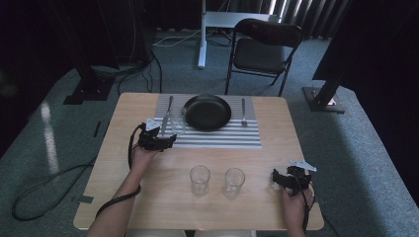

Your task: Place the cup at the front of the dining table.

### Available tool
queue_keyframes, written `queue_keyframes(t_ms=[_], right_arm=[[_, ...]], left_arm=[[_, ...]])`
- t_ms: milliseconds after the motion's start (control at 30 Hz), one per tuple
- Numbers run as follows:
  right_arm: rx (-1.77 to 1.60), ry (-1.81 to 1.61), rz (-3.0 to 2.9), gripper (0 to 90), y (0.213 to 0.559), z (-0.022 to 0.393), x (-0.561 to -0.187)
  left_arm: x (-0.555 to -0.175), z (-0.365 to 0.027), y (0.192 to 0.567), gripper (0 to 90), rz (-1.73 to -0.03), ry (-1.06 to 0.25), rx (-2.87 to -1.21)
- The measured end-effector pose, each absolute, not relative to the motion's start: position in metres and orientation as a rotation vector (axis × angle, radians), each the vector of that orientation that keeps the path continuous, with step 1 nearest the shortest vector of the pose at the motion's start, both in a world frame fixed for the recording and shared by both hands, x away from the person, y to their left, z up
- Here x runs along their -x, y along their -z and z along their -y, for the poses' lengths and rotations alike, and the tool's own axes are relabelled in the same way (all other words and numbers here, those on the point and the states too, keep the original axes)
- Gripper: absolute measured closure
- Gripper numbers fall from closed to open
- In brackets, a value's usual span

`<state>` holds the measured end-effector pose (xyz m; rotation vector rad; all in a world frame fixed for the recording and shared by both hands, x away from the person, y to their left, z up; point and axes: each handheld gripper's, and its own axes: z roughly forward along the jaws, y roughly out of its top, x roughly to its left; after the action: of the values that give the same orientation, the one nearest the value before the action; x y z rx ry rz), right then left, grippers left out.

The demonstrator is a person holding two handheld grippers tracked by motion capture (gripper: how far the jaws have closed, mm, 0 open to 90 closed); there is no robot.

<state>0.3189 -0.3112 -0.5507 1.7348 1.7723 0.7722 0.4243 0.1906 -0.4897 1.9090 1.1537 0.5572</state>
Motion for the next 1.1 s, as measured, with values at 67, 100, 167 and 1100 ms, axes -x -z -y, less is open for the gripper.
queue_keyframes(t_ms=[67, 100, 167, 1100], right_arm=[[-1.735, -0.772, -1.772, 12.1, 0.551, 0.311, -0.319], [-1.734, -0.772, -1.772, 12.1, 0.551, 0.311, -0.319], [-1.735, -0.772, -1.773, 12.1, 0.551, 0.311, -0.319], [-1.735, -0.772, -1.773, 12.1, 0.551, 0.311, -0.319]], left_arm=[[-0.423, -0.192, 0.49, 19.0, -1.16, -0.564, -1.913], [-0.422, -0.194, 0.49, 19.0, -1.165, -0.558, -1.908], [-0.42, -0.197, 0.491, 19.0, -1.172, -0.559, -1.896], [-0.386, -0.239, 0.492, 19.0, -1.266, -0.623, -1.866]])
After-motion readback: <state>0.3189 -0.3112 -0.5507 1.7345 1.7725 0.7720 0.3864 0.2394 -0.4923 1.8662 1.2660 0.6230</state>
